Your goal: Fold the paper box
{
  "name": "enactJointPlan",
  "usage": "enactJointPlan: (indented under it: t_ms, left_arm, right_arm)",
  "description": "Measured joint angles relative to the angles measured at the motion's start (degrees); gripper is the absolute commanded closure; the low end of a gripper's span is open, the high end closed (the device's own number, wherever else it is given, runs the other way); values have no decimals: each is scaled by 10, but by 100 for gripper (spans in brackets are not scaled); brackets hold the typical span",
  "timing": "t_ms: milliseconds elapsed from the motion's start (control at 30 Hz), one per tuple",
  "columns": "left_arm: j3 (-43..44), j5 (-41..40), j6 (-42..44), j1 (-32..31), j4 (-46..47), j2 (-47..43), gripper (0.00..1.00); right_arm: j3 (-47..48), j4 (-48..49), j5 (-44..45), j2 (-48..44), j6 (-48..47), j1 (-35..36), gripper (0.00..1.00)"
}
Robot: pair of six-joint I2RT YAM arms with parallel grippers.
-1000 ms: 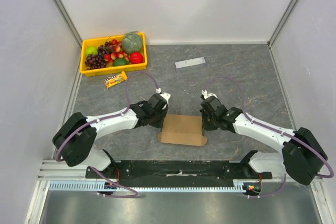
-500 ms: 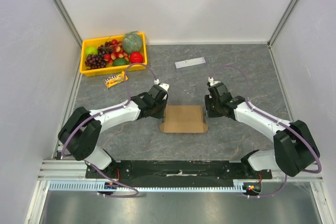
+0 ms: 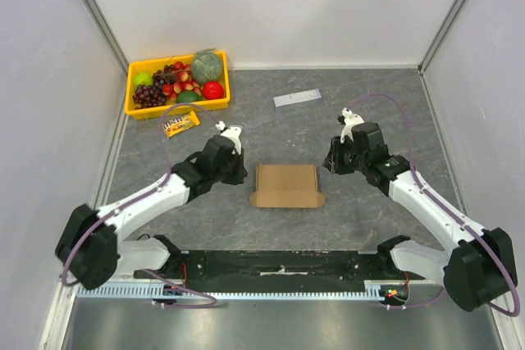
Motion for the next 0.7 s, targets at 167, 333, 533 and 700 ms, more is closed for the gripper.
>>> enactJointPlan:
  t_ms: [167, 333, 533, 700]
  left_arm:
    - [-44, 106, 0, -2, 97, -84, 98]
    - [-26, 165, 0, -33, 161, -11, 98]
    - [-12, 163, 0, -59, 160, 75, 98]
    - [-11, 149, 0, -58, 161, 87, 98]
  right_arm:
    - [-1, 63, -134, 2, -10, 4, 82]
    - [2, 85, -181, 75, -19, 46, 83]
    - [4, 97, -182, 142, -23, 88, 83]
    - [4, 105, -169, 159, -23, 101, 84]
